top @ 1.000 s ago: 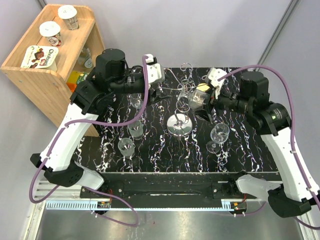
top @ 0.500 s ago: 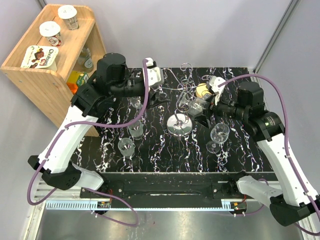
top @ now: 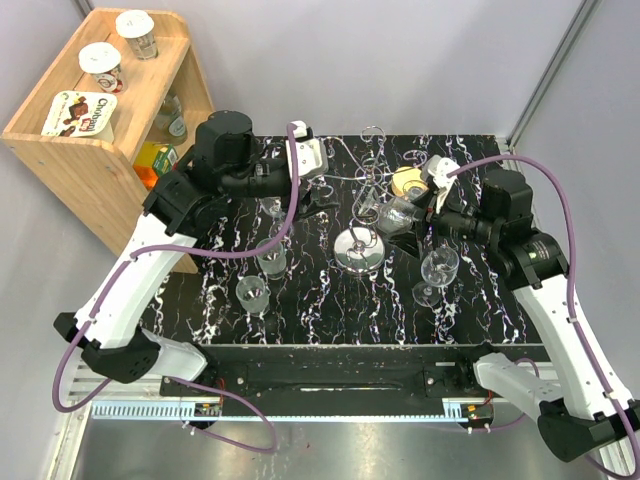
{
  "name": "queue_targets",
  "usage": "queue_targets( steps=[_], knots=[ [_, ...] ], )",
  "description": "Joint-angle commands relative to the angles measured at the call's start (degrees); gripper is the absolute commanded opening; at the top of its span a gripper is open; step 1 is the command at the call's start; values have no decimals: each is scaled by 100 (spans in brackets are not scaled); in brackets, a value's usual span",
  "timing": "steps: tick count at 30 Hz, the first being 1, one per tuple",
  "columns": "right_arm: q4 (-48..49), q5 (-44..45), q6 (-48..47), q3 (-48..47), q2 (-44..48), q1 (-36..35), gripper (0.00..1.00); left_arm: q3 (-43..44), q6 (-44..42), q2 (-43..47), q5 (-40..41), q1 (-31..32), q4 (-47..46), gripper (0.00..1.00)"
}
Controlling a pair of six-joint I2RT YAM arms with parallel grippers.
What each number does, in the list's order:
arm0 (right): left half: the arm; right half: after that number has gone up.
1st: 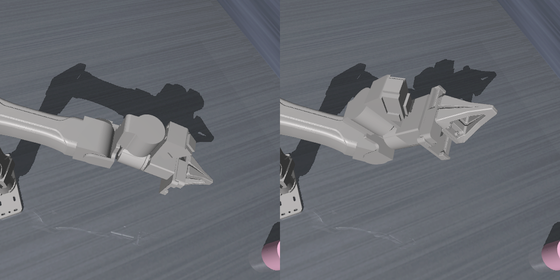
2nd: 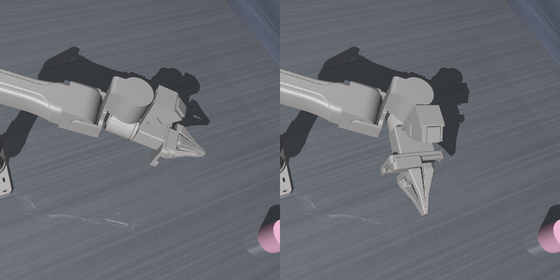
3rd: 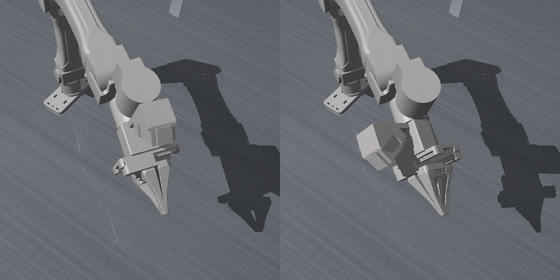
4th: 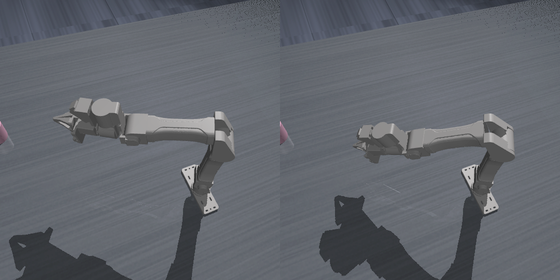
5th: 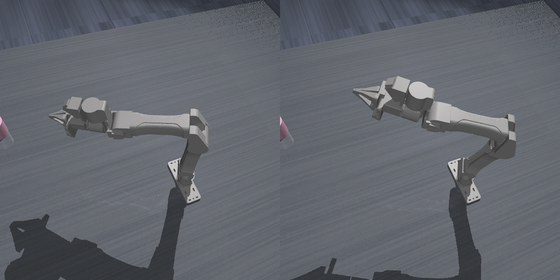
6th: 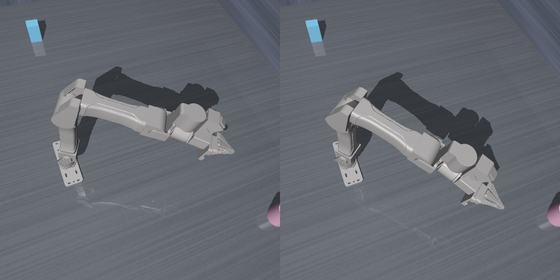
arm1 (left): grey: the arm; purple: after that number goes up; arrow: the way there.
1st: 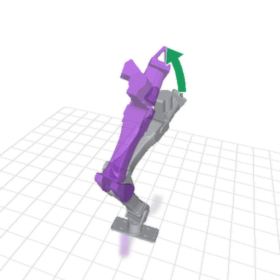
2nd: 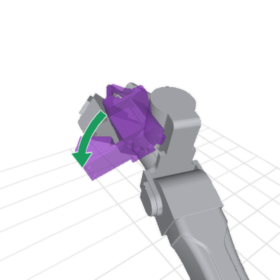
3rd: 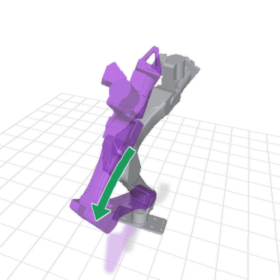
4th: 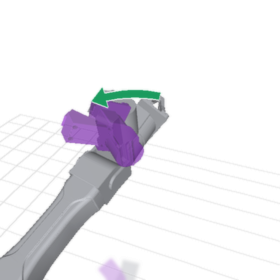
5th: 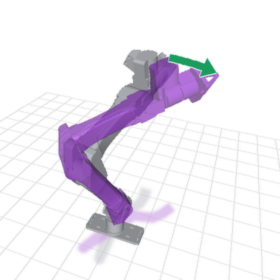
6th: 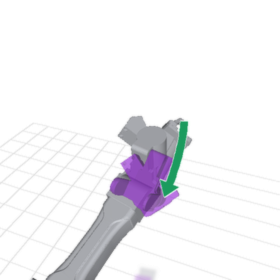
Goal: Place the wine glass upside down on the wine glass rack
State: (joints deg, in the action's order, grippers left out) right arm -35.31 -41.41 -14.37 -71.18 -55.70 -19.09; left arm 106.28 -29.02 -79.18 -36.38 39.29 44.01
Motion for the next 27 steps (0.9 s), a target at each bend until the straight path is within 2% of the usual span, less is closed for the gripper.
queue_targets(
  steps=[1,15,18,23,24,27],
  knots=[
    [525,-236,92,60,235,81,0,-55,-43,218,35,-35,-270,69],
    [578,-271,57,412,314,160,1,-81,-52,210,35,-35,-279,69],
    [665,-228,127,491,279,151,4,-99,-52,210,35,-35,-296,69],
    [815,-245,198,693,235,151,15,-81,-60,192,8,-26,-296,69],
    [815,-245,198,728,218,160,19,-81,-60,192,8,-26,-296,69],
    [894,-262,233,842,191,151,23,-90,-52,166,-1,-27,-296,69]
  ],
)
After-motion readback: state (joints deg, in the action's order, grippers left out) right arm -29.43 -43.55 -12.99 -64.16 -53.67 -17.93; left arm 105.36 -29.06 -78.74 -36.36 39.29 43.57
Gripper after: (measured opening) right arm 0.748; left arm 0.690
